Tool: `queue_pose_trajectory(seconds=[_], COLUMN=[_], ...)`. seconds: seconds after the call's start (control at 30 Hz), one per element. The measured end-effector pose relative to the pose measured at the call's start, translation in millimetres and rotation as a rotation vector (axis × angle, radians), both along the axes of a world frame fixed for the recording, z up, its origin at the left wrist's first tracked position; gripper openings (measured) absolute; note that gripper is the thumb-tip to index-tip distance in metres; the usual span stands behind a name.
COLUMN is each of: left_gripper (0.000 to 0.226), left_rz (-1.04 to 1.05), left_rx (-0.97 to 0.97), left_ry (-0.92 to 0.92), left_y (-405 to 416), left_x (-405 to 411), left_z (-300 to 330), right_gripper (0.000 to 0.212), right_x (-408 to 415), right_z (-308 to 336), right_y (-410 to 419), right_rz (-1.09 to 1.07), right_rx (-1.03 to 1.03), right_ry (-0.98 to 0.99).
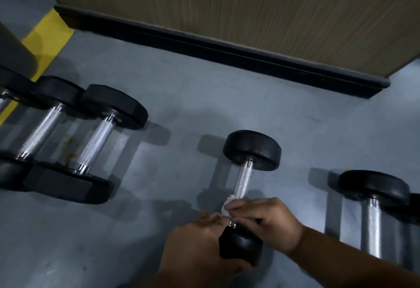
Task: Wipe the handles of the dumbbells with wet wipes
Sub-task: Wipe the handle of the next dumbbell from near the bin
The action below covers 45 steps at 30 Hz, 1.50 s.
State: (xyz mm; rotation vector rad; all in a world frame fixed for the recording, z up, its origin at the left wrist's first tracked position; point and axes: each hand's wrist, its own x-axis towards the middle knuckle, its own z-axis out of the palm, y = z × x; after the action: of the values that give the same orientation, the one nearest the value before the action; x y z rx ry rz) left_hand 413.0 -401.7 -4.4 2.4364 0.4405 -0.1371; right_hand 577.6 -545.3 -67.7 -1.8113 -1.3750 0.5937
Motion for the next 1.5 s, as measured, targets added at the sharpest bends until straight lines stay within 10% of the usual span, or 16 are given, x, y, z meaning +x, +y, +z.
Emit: queue_pose_trajectory(seconds=[0.23, 0.43, 0.6, 0.8, 1.0, 1.2, 1.37, 1.5], left_gripper=[0.059, 0.057, 0.056, 0.055, 0.056, 0.054, 0.063, 0.079], left_rz=[0.004, -0.003, 0.008, 0.019, -0.015, 0.009, -0.027, -0.065], left_rx=[0.03, 0.011, 0.038, 0.021, 0.053, 0.039, 0.09, 0.1], left_ry=[0.041, -0.055, 0.025, -0.008, 0.036, -0.035, 0.09, 0.229], left_y=[-2, -4, -9, -9, -11, -15, -20, -30], left_x=[0, 1, 0, 3, 2, 8, 7, 13], left_z=[-2, 2, -2, -2, -5, -1, -4, -2], right_gripper=[0.018, 0.015, 0.013, 0.014, 0.015, 0.015, 0.014, 0.013], right_x=[35, 14, 41, 5, 39, 8, 41, 5], right_z=[-1, 8, 0, 5, -3, 6, -4, -3], right_y=[22, 8, 23, 1, 21, 2, 21, -4], right_rz=[-0.352, 0.141, -0.338, 0.09, -0.368, 0.08, -0.387, -0.151], right_rx=[0.077, -0.027, 0.06, -0.022, 0.062, -0.023, 0.056, 0.027], right_ry=[0.001, -0.021, 0.02, 0.068, 0.026, 0.065, 0.053, 0.074])
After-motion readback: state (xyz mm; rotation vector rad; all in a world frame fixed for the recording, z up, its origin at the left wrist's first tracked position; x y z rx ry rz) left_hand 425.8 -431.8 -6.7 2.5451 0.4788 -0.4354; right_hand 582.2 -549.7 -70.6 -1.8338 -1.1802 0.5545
